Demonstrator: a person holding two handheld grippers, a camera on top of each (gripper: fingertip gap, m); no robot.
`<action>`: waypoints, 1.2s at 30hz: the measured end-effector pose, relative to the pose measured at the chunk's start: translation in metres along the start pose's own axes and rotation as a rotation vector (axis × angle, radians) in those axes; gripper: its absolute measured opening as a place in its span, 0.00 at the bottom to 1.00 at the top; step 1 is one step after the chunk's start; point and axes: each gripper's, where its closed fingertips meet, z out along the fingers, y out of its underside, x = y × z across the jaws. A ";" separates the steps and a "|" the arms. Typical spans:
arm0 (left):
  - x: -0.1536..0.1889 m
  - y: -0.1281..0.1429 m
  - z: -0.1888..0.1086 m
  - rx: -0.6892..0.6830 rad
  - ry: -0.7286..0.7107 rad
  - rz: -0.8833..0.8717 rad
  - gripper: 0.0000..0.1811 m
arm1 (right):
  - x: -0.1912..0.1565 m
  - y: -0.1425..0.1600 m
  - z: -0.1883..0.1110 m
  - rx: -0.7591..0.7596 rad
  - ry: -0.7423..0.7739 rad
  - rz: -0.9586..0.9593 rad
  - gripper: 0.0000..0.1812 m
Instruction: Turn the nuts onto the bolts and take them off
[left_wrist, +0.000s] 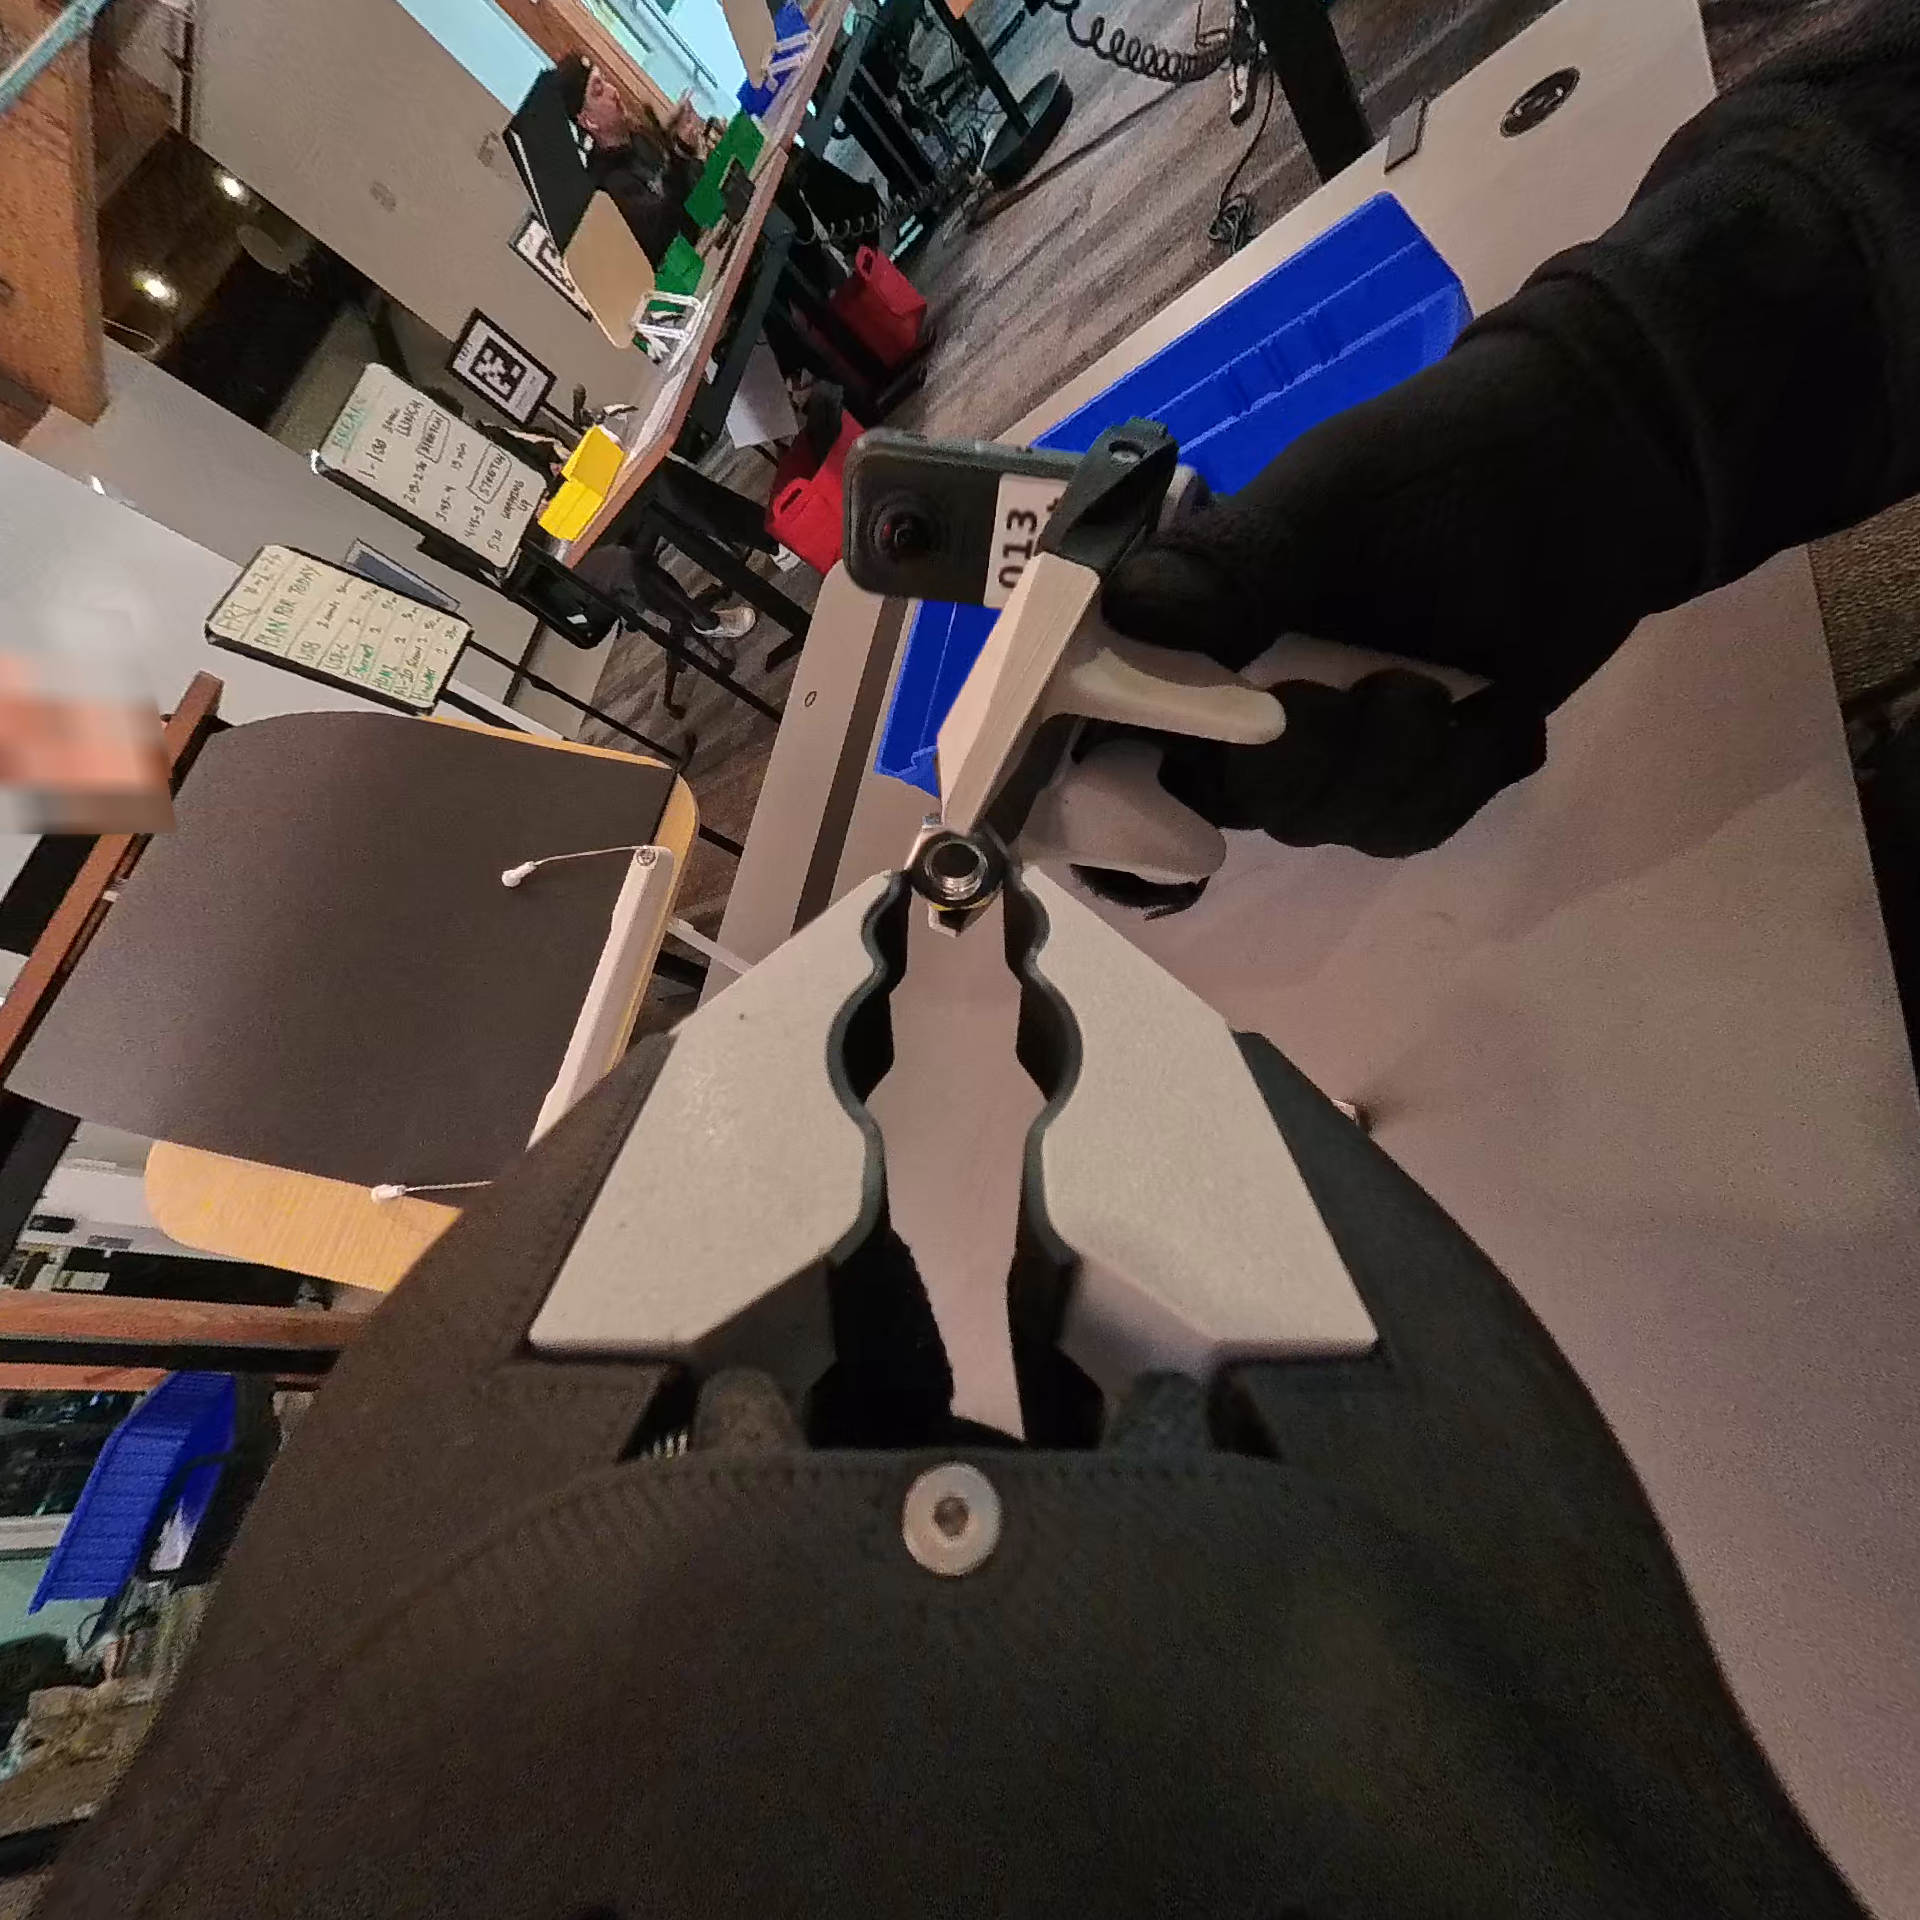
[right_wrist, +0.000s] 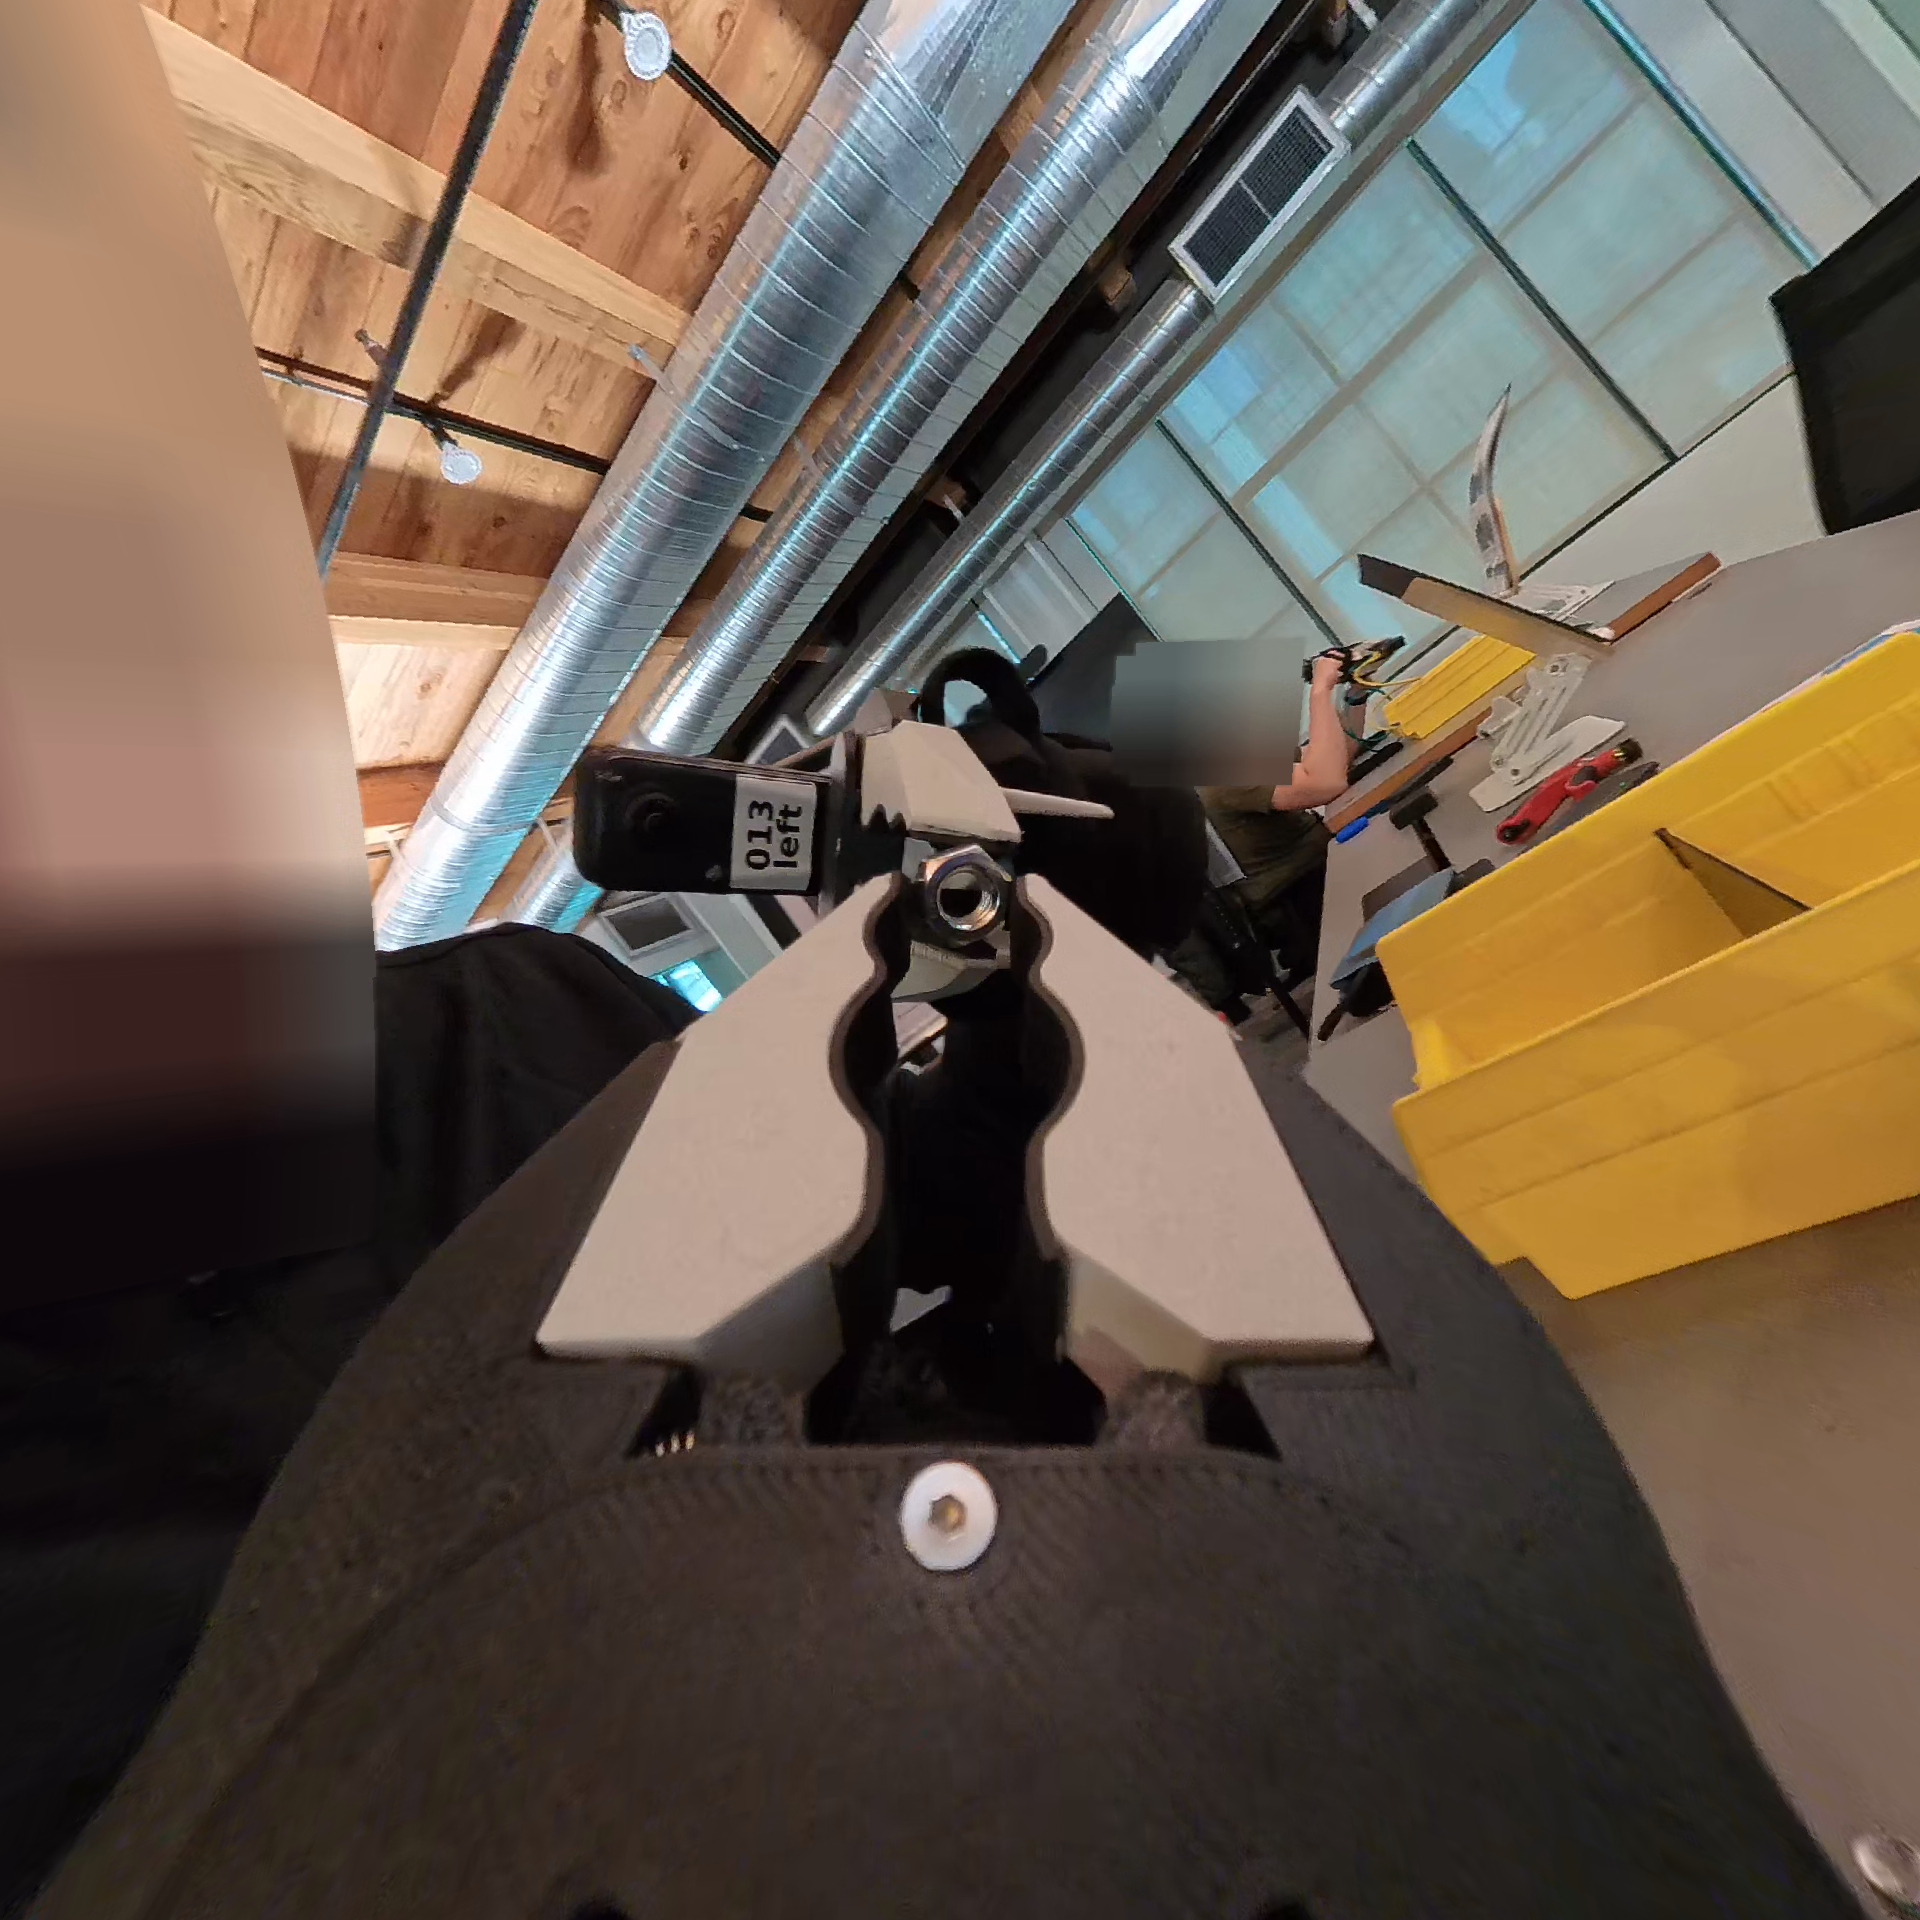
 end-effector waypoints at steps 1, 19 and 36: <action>0.000 0.002 0.001 -0.005 0.002 -0.003 0.09 | 0.002 0.000 0.000 -0.002 0.016 -0.009 0.09; 0.005 0.021 0.018 -0.092 -0.048 0.062 0.12 | 0.023 0.004 -0.008 -0.087 0.211 -0.087 0.09; 0.003 0.012 0.014 -0.058 -0.069 0.086 0.09 | 0.017 0.001 -0.009 -0.052 0.133 -0.032 0.13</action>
